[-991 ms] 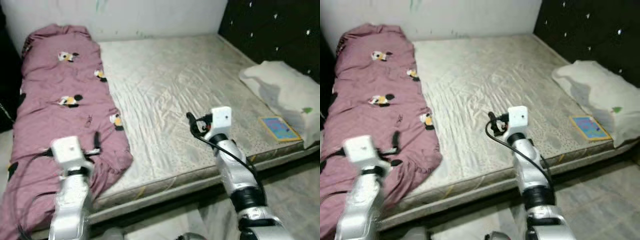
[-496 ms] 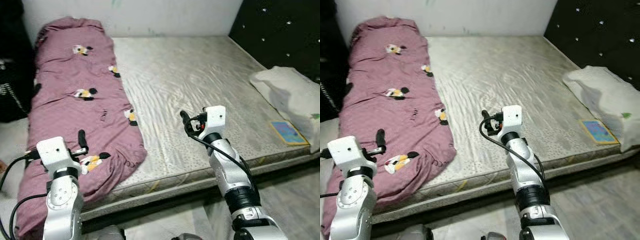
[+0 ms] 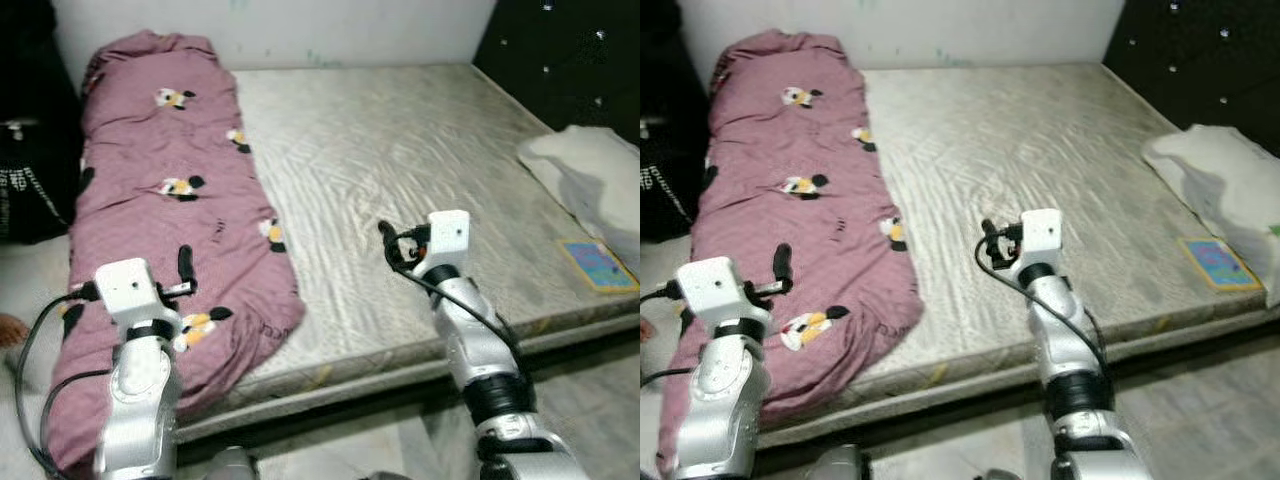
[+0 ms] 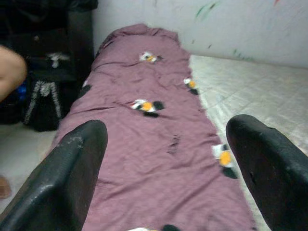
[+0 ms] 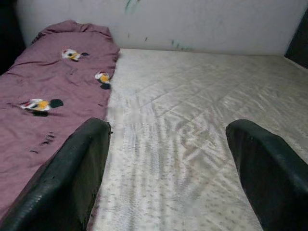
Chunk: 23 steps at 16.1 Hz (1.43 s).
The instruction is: Clean up the room
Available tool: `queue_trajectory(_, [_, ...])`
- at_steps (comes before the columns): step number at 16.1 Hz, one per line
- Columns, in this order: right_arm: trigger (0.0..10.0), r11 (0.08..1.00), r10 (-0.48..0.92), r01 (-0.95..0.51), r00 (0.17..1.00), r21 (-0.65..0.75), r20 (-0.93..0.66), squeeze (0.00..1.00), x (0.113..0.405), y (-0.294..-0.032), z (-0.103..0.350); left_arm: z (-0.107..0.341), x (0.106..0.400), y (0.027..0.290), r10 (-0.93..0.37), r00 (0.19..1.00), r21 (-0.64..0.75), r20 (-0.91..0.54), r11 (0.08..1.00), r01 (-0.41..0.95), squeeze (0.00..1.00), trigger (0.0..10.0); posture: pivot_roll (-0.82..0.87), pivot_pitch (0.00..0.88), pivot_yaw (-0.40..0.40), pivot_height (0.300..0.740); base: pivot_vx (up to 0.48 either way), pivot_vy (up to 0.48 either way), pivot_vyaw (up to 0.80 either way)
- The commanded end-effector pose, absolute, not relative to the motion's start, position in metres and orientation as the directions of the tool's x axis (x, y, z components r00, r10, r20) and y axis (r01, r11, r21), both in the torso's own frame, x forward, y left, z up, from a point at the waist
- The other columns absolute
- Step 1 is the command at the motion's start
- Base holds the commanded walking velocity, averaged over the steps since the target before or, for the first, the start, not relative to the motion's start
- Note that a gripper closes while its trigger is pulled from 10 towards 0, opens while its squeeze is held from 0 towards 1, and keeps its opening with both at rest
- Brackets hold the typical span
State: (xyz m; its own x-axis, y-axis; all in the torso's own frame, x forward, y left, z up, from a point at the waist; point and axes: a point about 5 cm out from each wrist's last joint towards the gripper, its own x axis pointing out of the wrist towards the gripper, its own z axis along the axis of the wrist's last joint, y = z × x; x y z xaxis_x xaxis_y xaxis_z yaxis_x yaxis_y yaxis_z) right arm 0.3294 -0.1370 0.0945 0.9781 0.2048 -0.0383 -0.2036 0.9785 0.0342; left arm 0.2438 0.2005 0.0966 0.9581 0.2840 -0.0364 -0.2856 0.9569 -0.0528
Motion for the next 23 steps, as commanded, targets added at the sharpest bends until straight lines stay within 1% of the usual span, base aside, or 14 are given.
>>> queue_trajectory(1, [10.0,0.977,0.210,-0.209,0.977,0.030,-0.030,0.00,0.330,-0.136,0.098,0.095,0.244,0.198,0.278,0.960,-0.055,-0.046,0.958,-0.280,0.00,10.0,0.02,0.000,-0.073,0.740,0.000,0.412,0.00])
queue_trajectory(6, [10.0,0.977,0.213,-0.212,0.977,0.028,-0.030,0.00,0.331,-0.135,0.098,0.096,0.246,0.196,0.277,0.960,-0.055,-0.039,0.959,-0.279,0.00,10.0,0.02,0.000,-0.061,0.740,0.000,0.000,0.00])
queue_trajectory(7, [10.0,0.979,0.202,-0.201,0.979,0.031,-0.024,0.00,0.331,-0.136,0.099,0.096,0.247,0.195,0.274,0.961,-0.054,-0.038,0.960,-0.276,0.00,10.0,0.01,0.000,-0.044,0.740,0.000,0.000,0.00])
queue_trajectory(12, [10.0,0.994,0.089,-0.089,0.996,0.061,0.012,0.00,0.324,-0.149,0.100,0.099,0.267,0.179,0.146,0.989,-0.031,-0.036,0.989,-0.148,0.00,10.0,-0.06,0.000,0.059,0.740,0.000,0.000,0.00])
queue_trajectory(15, [10.0,0.996,0.060,-0.061,0.998,0.059,0.019,0.00,0.319,-0.156,0.101,0.100,0.272,0.173,0.108,0.994,-0.036,-0.033,0.993,-0.109,0.00,10.0,-0.09,0.000,0.083,0.740,0.000,0.000,0.00])
queue_trajectory(16, [10.0,0.997,0.059,-0.060,0.998,0.057,0.018,0.00,0.318,-0.156,0.100,0.100,0.273,0.171,0.099,0.995,-0.034,-0.033,0.994,-0.100,0.00,10.0,-0.09,0.000,0.079,0.740,0.000,0.000,0.00])
queue_trajectory(20, [10.0,0.993,0.110,-0.111,0.994,0.041,0.026,0.00,0.316,-0.149,0.102,0.096,0.266,0.180,0.130,0.991,-0.031,-0.042,0.991,-0.131,0.00,10.0,-0.07,0.006,0.049,0.740,0.000,0.000,0.00])
queue_trajectory(23, [10.0,0.991,0.129,-0.130,0.991,0.034,0.018,0.00,0.317,-0.145,0.102,0.095,0.262,0.183,0.158,0.987,-0.029,-0.043,0.987,-0.159,0.00,10.0,-0.05,0.015,0.022,0.740,0.000,0.000,0.78])
